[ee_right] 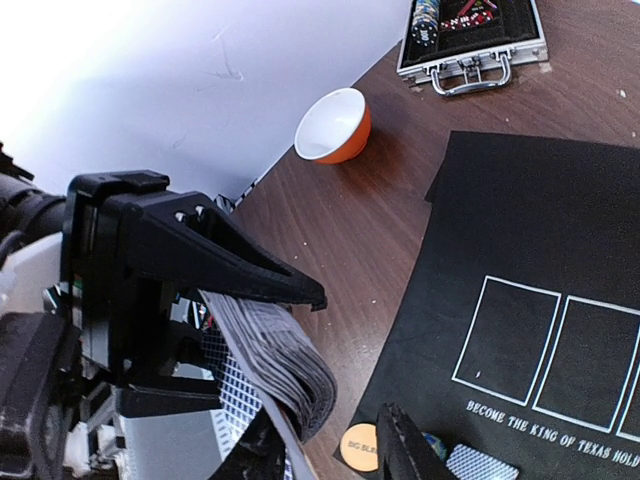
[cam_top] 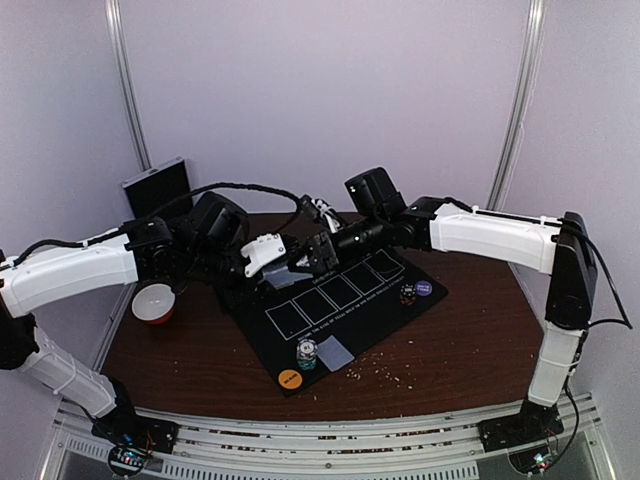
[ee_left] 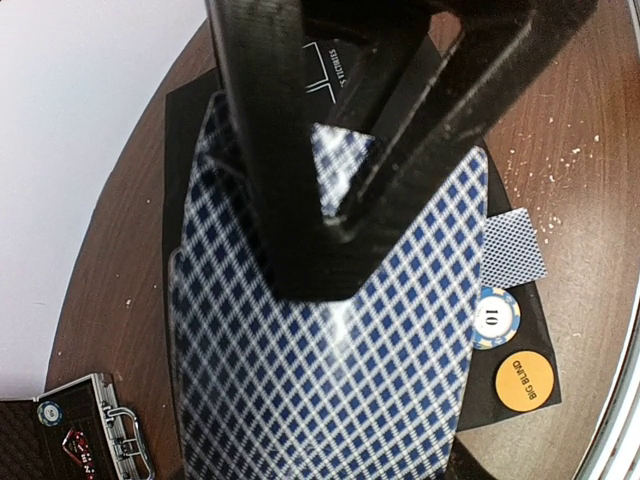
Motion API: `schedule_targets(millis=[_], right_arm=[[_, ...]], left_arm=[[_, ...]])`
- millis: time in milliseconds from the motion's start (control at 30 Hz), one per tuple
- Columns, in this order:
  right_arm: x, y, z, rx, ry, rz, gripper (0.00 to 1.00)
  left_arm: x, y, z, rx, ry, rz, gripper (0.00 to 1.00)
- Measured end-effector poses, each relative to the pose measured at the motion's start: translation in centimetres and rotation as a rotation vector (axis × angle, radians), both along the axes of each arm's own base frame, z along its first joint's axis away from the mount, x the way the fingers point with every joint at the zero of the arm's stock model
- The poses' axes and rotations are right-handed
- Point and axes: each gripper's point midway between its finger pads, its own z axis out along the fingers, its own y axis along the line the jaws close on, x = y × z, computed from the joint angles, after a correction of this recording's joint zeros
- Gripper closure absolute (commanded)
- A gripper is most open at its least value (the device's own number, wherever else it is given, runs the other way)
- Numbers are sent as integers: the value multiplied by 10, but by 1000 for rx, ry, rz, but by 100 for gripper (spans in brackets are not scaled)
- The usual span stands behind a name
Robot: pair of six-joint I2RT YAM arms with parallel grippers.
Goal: Distribute texas hold em gaming equipment
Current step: Pick up the poker card from the face-down deck piles, then distribute the poker card in the small blind area.
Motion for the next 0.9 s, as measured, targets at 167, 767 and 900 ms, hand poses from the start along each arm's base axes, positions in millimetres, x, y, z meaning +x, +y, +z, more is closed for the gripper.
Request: schedule_targets(millis=[167, 767, 900], right_arm=[[-2, -3, 4, -4, -4, 0, 75], [-5, -15, 8, -51, -36, -9, 100], [-6, -20, 17, -51, -55, -14, 100]], left_arm=[[1, 1, 0, 1, -1, 6, 50], [0, 5, -9, 21, 5, 15, 49], [0, 6, -11, 25, 6, 18, 50]])
